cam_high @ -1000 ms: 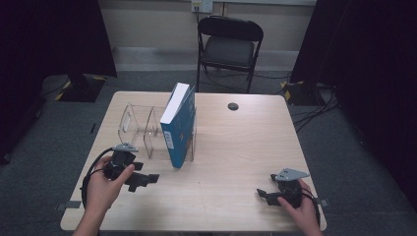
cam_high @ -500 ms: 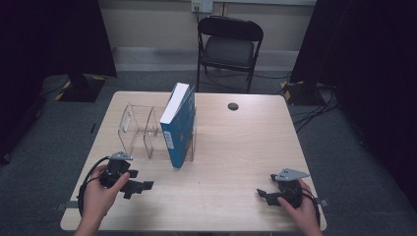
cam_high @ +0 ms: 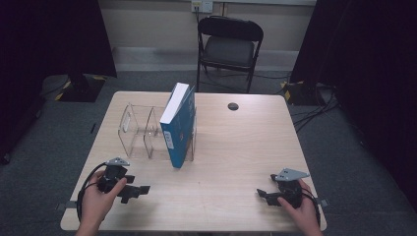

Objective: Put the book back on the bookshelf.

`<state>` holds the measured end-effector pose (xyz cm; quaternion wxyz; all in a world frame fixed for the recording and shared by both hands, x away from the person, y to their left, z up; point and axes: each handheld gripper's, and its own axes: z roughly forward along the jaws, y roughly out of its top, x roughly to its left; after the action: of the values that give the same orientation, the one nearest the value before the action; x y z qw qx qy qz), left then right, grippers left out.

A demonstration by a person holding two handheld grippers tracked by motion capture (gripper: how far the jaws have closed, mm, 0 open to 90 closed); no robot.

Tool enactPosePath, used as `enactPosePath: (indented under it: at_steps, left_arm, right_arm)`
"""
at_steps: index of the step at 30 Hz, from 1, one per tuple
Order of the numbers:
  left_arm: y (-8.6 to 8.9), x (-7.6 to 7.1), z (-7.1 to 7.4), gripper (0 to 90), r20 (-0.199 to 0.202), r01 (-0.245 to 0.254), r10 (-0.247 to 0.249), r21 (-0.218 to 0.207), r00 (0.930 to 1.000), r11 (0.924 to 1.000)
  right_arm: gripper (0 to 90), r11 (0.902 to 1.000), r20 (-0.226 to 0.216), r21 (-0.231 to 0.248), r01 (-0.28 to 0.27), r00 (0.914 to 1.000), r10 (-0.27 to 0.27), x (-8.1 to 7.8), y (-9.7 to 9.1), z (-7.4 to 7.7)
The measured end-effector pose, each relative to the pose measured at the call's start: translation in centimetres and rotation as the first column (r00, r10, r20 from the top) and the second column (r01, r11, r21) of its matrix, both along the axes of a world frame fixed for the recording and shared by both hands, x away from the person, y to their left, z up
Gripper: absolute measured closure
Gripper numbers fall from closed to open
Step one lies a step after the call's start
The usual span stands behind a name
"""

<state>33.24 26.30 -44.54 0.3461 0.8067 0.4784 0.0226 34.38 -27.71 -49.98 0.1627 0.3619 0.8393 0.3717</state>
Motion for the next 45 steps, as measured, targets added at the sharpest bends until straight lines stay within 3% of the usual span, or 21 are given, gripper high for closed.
enactPosePath:
  at_steps: [17,30,32,35,39,45]
  left_arm:
    - [0.9,-0.6,-2.5,19.0,-0.025,-0.018,0.018,0.024,0.9995,0.9996]
    - [1.3,-1.0,-3.3,19.2,-0.003,-0.038,0.038,0.032,0.9993,0.9988]
    - [1.3,-1.2,-3.4,19.1,0.01,-0.031,0.031,0.033,0.9995,0.999]
    - [1.1,-1.4,-3.7,17.3,0.063,0.007,-0.012,0.075,0.9979,0.9972]
    - [0.7,-1.9,-4.2,14.8,0.148,0.037,-0.056,0.127,0.9874,0.9912]
    - [0.6,-2.1,-4.7,9.3,0.188,0.063,-0.089,0.142,0.9781,0.9879]
  right_arm:
    - [17.8,1.0,-0.001,0.001,0.001,1.0,-0.001,0.0,0.0,0.0]
    - [17.8,1.0,0.0,0.0,0.001,1.0,-0.001,0.0,0.0,0.0]
    - [17.8,1.0,-0.001,0.001,0.001,1.0,-0.001,0.0,0.0,0.0]
    - [17.8,1.0,-0.001,0.0,0.001,1.0,-0.001,0.0,0.0,0.0]
    - [17.8,1.0,0.0,0.001,0.001,1.0,-0.001,0.0,0.0,0.0]
    - [17.8,1.0,0.0,0.0,0.001,1.0,-0.001,0.0,0.0,0.0]
